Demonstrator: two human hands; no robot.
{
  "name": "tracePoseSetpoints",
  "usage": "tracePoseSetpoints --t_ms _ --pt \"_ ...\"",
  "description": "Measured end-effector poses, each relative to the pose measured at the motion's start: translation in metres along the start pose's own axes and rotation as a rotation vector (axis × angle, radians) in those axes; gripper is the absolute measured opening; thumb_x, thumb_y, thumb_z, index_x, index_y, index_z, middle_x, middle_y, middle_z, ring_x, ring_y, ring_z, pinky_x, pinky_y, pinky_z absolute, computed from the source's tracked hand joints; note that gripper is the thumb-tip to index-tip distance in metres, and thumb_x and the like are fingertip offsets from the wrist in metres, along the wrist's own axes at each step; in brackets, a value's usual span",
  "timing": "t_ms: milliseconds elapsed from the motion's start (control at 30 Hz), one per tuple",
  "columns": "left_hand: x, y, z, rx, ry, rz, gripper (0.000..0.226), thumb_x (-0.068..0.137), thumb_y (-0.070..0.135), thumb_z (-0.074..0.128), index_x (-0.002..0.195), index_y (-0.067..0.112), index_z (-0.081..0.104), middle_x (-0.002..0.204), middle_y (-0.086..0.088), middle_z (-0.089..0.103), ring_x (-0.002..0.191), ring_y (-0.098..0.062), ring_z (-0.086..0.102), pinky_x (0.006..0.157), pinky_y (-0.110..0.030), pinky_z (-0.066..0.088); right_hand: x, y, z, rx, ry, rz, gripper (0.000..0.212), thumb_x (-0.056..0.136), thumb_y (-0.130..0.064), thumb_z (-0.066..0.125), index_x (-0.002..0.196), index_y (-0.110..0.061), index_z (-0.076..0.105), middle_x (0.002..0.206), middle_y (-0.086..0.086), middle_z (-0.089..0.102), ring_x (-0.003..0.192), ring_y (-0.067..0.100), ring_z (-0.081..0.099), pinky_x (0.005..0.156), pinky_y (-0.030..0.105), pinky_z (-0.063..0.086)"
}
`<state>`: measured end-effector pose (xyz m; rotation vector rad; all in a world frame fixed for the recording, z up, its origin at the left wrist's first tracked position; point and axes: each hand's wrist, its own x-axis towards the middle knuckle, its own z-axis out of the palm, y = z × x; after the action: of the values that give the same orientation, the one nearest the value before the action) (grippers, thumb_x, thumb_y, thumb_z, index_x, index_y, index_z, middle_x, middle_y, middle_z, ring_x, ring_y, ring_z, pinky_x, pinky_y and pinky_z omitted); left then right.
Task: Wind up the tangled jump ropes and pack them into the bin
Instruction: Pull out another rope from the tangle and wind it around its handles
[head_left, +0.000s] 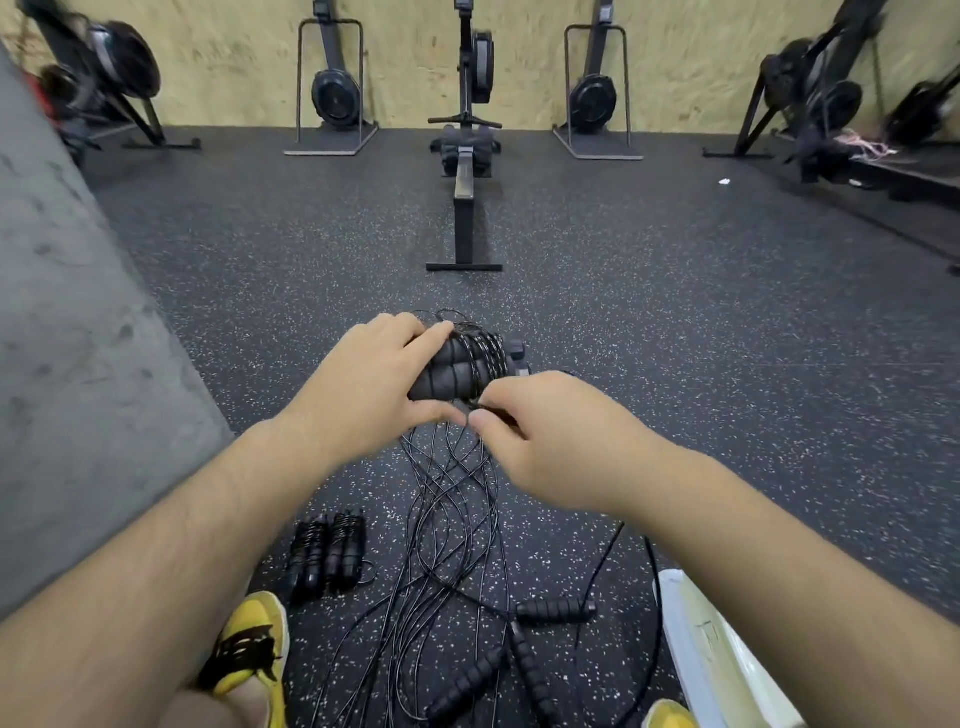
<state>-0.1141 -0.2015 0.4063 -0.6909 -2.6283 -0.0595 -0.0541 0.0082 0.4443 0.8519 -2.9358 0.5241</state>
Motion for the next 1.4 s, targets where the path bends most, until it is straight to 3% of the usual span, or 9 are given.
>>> tracePoseSetpoints --t_ms 133,267,533,800,900,1000,1100,1267,1400 --pt "-0.002 0.01 0.001 -0.004 -0.021 0.045 0.091 0.078 0.083 0.039 0.142 0.019 0.054 0.109 -0.001 0.061 0.091 -0.028 0.058 0.073 -0.042 0.049 -0.002 0.004 -0.013 -0.248 0.11 -0.145 0.027 0.102 -0.042 0.041 0.089 -0.024 0.055 0.08 -0.009 0.057 0.077 0.021 0.055 0.065 0.034 0.042" --pt "-0.004 0.015 0.002 -0.123 -0.114 0.077 0.086 0.076 0.086 0.048 0.145 0.035 0.049 0.112 0.009 0.055 0.093 -0.021 0.047 0.083 -0.044 0.048 0.006 0.024 -0.023 -0.283 0.163 -0.231 0.028 0.1 -0.047 0.045 0.099 -0.028 0.066 0.091 -0.008 0.063 0.089 0.017 0.062 0.07 0.035 0.048" --pt "-0.006 0.039 -0.016 -0.49 -0.076 0.202 0.07 0.074 0.061 0.079 0.131 0.025 0.058 0.105 0.026 0.05 0.103 -0.002 0.046 0.094 -0.013 0.032 0.018 0.07 -0.028 0.253 0.189 -0.13 0.005 0.091 -0.03 0.067 0.091 -0.026 0.068 0.083 -0.006 0.069 0.082 0.014 0.062 0.077 0.035 0.05" --pt "-0.017 0.057 -0.028 -0.792 -0.087 0.093 0.069 0.072 0.059 0.079 0.13 0.043 0.046 0.129 0.026 0.053 0.126 -0.006 0.053 0.108 -0.027 0.042 0.018 0.082 -0.008 0.835 0.081 0.092 0.011 0.096 0.0 0.057 0.1 0.006 0.065 0.079 -0.004 0.063 0.068 0.001 0.061 0.066 0.019 0.051" --pt "-0.019 0.052 -0.024 -0.873 -0.08 0.021 0.072 0.078 0.051 0.081 0.138 0.035 0.044 0.138 0.014 0.054 0.132 -0.007 0.052 0.111 -0.037 0.043 0.009 0.066 0.002 0.659 -0.07 0.277 0.017 0.099 -0.005 0.053 0.098 -0.022 0.058 0.08 -0.014 0.047 0.065 -0.01 0.045 0.058 0.002 0.037" --pt "-0.017 0.044 -0.022 -0.737 -0.001 -0.002 0.075 0.077 0.057 0.079 0.138 0.029 0.045 0.131 0.019 0.052 0.127 -0.004 0.05 0.108 -0.027 0.041 0.011 0.047 0.029 0.648 -0.113 0.429 0.03 0.1 -0.017 0.051 0.071 -0.025 0.05 0.07 -0.007 0.05 0.061 0.003 0.045 0.058 0.012 0.039" --pt "-0.015 0.031 -0.019 -0.628 0.019 -0.012 0.078 0.074 0.054 0.076 0.139 0.023 0.046 0.124 0.029 0.044 0.117 -0.006 0.046 0.105 -0.015 0.034 0.018 0.023 0.038 0.752 -0.084 0.422 0.031 0.104 -0.018 0.043 0.075 -0.021 0.053 0.067 -0.005 0.052 0.055 0.006 0.046 0.055 0.022 0.04" --pt "-0.011 -0.008 0.006 -0.746 -0.102 -0.079 0.081 0.076 0.055 0.081 0.142 0.03 0.042 0.14 0.006 0.052 0.133 -0.024 0.05 0.111 -0.051 0.041 0.014 0.002 0.038 0.627 -0.122 0.308 0.032 0.107 -0.026 0.034 0.093 -0.02 0.062 0.068 -0.011 0.056 0.049 0.006 0.048 0.05 0.024 0.04" --pt "-0.008 -0.01 0.009 -0.7 -0.124 -0.096 0.077 0.081 0.051 0.08 0.144 0.028 0.042 0.148 0.008 0.046 0.138 -0.019 0.045 0.115 -0.048 0.038 0.007 -0.004 0.023 0.443 -0.122 0.257 0.035 0.106 -0.032 0.035 0.088 -0.026 0.064 0.072 -0.002 0.063 0.065 0.019 0.059 0.066 0.032 0.051"
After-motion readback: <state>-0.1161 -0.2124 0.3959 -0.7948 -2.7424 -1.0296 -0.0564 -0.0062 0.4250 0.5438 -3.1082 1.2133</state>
